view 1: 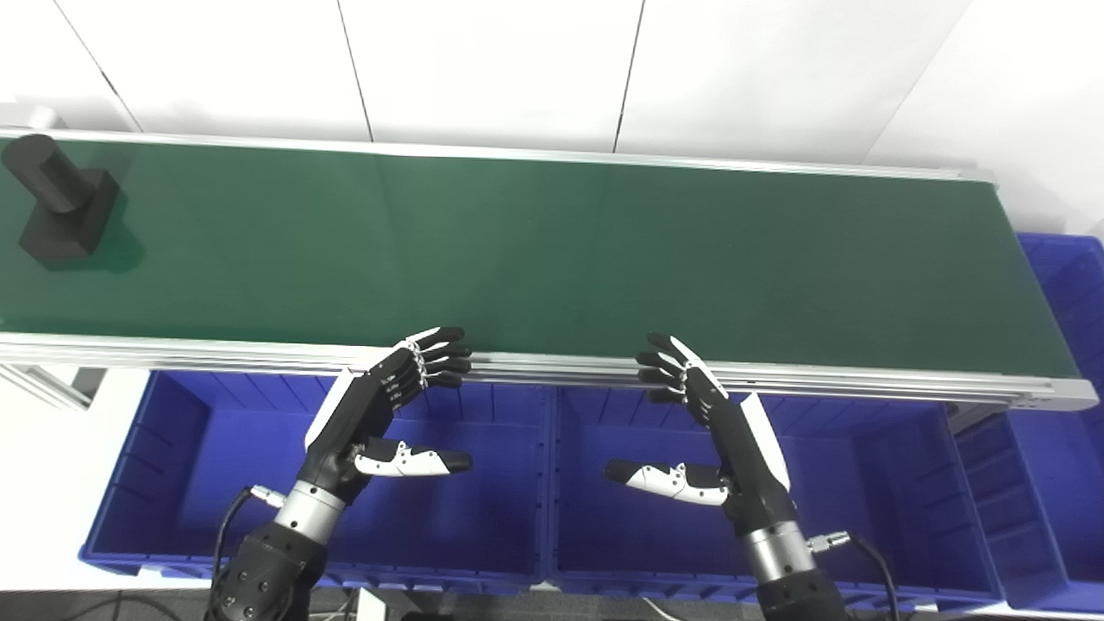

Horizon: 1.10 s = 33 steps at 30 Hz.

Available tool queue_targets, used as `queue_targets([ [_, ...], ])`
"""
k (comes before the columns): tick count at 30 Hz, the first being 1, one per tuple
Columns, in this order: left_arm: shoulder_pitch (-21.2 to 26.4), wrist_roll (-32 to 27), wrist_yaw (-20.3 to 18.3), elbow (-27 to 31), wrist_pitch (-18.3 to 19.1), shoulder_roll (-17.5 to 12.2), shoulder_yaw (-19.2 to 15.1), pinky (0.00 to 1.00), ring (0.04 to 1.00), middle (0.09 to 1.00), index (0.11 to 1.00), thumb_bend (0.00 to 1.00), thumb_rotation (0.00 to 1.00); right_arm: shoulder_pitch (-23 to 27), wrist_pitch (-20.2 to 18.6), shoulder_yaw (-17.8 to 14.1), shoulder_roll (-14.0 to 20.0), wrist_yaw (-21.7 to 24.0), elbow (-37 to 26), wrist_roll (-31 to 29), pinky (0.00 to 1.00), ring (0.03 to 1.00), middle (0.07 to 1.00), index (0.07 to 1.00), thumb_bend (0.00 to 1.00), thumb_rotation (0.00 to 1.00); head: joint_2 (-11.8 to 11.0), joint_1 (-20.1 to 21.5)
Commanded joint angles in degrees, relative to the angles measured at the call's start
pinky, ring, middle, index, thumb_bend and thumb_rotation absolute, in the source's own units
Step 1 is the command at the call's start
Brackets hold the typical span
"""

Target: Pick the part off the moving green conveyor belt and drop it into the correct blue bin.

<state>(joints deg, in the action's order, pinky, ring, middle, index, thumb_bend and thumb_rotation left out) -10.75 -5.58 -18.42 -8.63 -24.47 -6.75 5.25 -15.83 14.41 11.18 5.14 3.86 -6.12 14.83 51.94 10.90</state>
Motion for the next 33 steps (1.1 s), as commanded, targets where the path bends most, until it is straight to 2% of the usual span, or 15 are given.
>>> queue_targets([
  [1,1.0,-0.3,0.0,1.9,-2.3,-0.2,-0.1,0.69,0.738,0.780,0.814,0.84,0.19,0.3,0.1,-0.1,0.0,-0.1,-2.1,-0.1,0.71,0.785,0.825,0.896,0.77,0.33,0.0,-0.1],
  [33,1.0,-0.3,0.4,2.1,-2.1,-0.2,0.0,0.69,0.739,0.781,0.810,0.84,0.20,0.4,0.1,-0.1,-0.1,-0.2,-2.1,-0.4,0.71,0.784,0.823,0.894,0.77,0.32,0.1,-0.1],
])
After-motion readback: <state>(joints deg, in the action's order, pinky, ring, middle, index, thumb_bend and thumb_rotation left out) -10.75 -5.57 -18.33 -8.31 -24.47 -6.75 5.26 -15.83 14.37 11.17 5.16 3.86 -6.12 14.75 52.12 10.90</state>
